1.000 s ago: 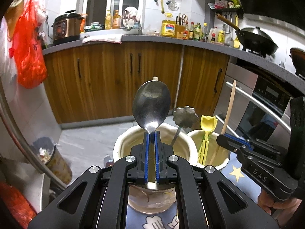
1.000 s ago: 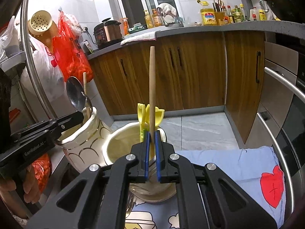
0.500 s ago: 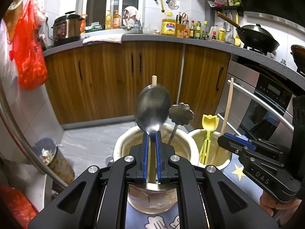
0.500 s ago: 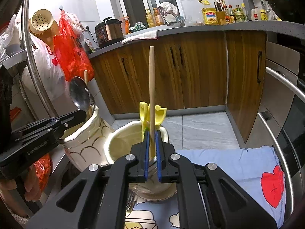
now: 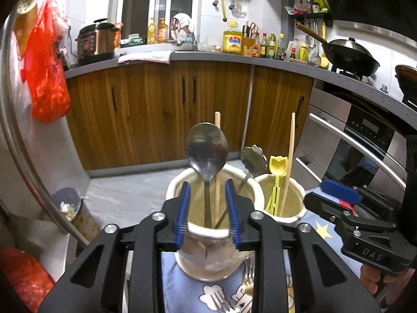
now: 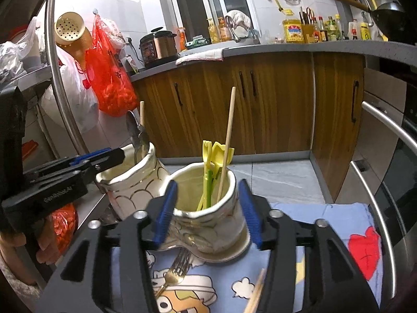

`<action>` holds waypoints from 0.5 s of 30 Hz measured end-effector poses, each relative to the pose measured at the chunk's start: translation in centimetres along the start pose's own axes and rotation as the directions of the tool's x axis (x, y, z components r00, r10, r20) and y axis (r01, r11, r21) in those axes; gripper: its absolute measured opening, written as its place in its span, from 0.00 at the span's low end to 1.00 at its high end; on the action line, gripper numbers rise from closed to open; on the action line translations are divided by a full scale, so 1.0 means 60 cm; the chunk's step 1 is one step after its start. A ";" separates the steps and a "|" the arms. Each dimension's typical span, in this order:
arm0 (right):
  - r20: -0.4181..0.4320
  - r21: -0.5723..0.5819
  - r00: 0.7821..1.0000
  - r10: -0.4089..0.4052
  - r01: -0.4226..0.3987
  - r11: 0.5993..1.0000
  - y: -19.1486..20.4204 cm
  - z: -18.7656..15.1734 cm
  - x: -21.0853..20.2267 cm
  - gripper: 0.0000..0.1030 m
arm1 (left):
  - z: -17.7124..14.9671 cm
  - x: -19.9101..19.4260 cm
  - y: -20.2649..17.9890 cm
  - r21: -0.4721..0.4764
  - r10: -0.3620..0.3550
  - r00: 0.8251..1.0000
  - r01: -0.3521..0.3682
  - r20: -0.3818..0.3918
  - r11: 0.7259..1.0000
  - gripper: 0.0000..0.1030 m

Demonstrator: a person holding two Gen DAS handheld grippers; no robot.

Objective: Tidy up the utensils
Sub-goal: 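Move both open tools back over the remaining utensils on the cloth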

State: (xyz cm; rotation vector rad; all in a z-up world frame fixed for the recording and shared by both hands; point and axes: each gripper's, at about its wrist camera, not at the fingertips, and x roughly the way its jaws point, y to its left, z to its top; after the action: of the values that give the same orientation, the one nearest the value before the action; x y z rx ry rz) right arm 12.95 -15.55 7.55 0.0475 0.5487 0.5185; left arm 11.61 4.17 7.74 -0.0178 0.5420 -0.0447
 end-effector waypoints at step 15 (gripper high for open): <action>-0.089 -0.046 0.991 -0.095 0.091 0.995 -0.024 -0.069 -0.083 0.95 | -0.109 -0.068 -0.007 0.029 0.074 0.992 -0.071 -0.099 0.997 0.78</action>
State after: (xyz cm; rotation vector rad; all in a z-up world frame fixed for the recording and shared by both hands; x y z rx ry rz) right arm 7.86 -19.58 6.15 -0.0420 0.6264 0.4423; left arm 4.75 3.91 4.26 0.0293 0.6413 0.0185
